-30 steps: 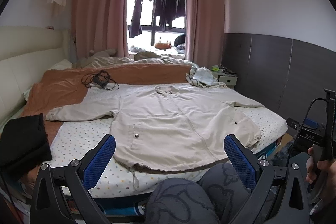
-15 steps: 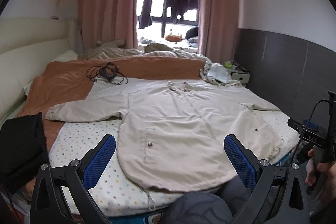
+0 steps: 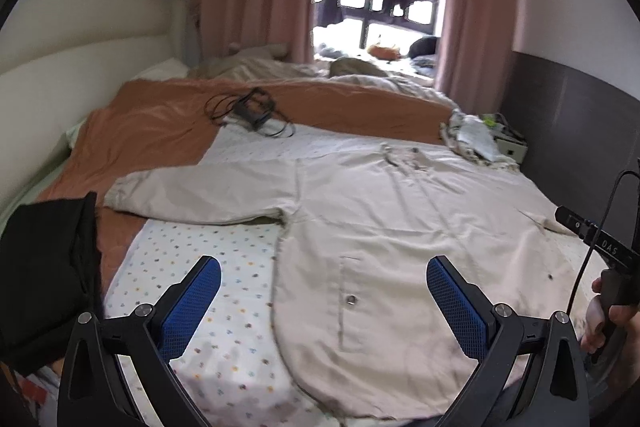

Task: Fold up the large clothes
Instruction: 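Reach the left tool to the coat sleeve and close on its cuff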

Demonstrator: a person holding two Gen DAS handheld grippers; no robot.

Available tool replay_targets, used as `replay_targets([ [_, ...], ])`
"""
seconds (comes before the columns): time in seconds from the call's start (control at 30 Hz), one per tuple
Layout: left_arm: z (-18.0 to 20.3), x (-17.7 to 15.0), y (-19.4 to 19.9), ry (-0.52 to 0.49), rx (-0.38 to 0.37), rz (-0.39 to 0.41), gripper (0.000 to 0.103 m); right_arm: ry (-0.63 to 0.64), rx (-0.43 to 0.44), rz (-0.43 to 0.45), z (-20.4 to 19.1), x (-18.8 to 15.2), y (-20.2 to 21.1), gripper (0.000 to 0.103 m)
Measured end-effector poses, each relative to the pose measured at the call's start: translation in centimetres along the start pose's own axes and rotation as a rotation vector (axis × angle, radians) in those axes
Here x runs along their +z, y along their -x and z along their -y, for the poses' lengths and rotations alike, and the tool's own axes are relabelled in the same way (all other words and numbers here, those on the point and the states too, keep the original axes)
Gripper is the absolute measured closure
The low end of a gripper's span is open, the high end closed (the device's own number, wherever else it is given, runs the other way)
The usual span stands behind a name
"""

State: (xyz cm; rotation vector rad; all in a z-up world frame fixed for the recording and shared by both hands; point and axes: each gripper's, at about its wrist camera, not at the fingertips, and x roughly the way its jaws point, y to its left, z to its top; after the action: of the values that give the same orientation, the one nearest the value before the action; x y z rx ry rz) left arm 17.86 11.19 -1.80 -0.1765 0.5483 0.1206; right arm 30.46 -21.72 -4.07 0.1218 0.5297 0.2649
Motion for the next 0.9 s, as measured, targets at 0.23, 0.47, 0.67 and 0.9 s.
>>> replay_targets([
  [0.23, -4.5, 2.2, -3.5, 0.088, 0.082, -0.03, 0.005, -0.026, 0.101, -0.049, -3.4, 2.8, -7.2, 0.0],
  [0.47, -8.8, 4.1, -6.9, 0.142, 0.155, -0.076, 0.011, -0.003, 0.221, -0.086, -8.5, 5.3, -13.9, 0.0],
  [0.67, -12.2, 5.6, -9.7, 0.148, 0.202, -0.084, 0.011, 0.013, 0.235, -0.163, -12.2, 5.7, -18.8, 0.0],
  [0.9, -16.9, 7.8, -14.2, 0.235, 0.237, -0.13, 0.017, 0.011, 0.266, -0.177, -14.6, 7.0, -22.4, 0.0],
])
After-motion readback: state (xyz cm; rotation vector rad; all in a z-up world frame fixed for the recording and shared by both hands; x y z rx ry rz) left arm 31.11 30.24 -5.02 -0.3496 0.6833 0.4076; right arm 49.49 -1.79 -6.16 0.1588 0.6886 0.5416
